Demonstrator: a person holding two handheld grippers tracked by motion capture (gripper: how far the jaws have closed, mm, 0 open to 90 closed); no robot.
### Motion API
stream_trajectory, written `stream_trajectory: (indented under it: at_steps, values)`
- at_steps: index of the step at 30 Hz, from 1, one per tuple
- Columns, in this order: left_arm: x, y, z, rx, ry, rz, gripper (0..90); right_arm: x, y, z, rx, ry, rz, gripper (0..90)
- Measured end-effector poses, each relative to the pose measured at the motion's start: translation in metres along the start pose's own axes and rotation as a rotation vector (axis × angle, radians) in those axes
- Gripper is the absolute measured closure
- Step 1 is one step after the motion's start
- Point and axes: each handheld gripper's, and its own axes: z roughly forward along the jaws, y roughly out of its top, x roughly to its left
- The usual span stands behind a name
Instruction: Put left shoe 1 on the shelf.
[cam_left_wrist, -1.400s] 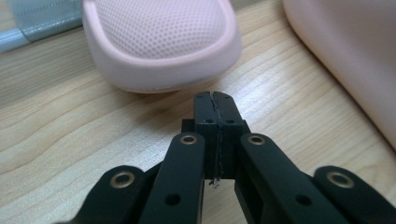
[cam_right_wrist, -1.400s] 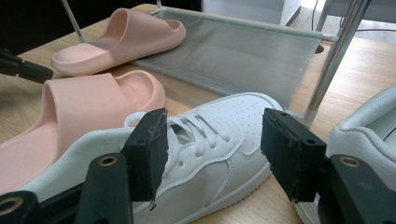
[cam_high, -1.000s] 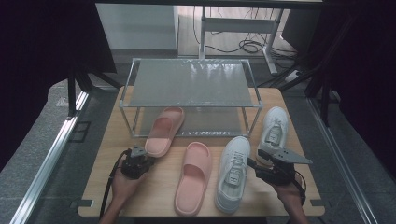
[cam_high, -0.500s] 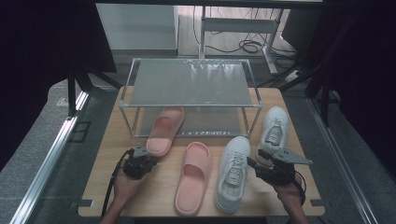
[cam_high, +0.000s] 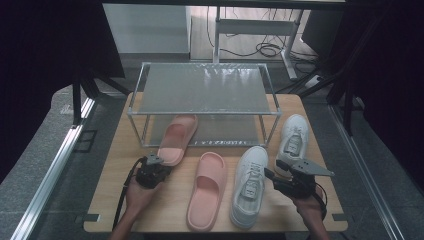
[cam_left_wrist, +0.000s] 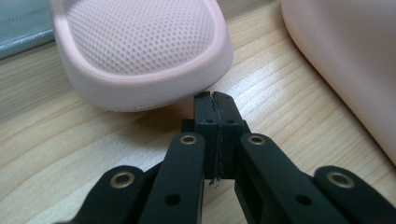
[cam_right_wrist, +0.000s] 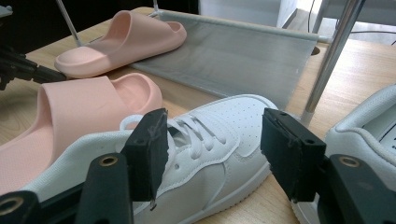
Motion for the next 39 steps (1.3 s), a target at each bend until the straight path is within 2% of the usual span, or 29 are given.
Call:
stream_trajectory:
  at_steps: [4,12,32,39]
  values:
    - [-0.004,0.002,-0.002,0.001,-0.005,0.018,89.9,0.001,0.0,-0.001,-0.002,0.002,0.0,41.9]
    - [-0.005,0.003,-0.011,-0.019,-0.001,0.025,89.9,0.0,0.0,-0.001,-0.002,0.001,0.001,41.9]
    - [-0.007,0.023,0.011,-0.002,-0.009,0.026,89.9,0.001,0.0,0.001,0.003,0.005,-0.003,41.8]
    - [-0.006,0.032,0.019,0.001,0.008,0.031,89.9,0.001,-0.001,0.0,-0.001,0.003,0.002,41.8]
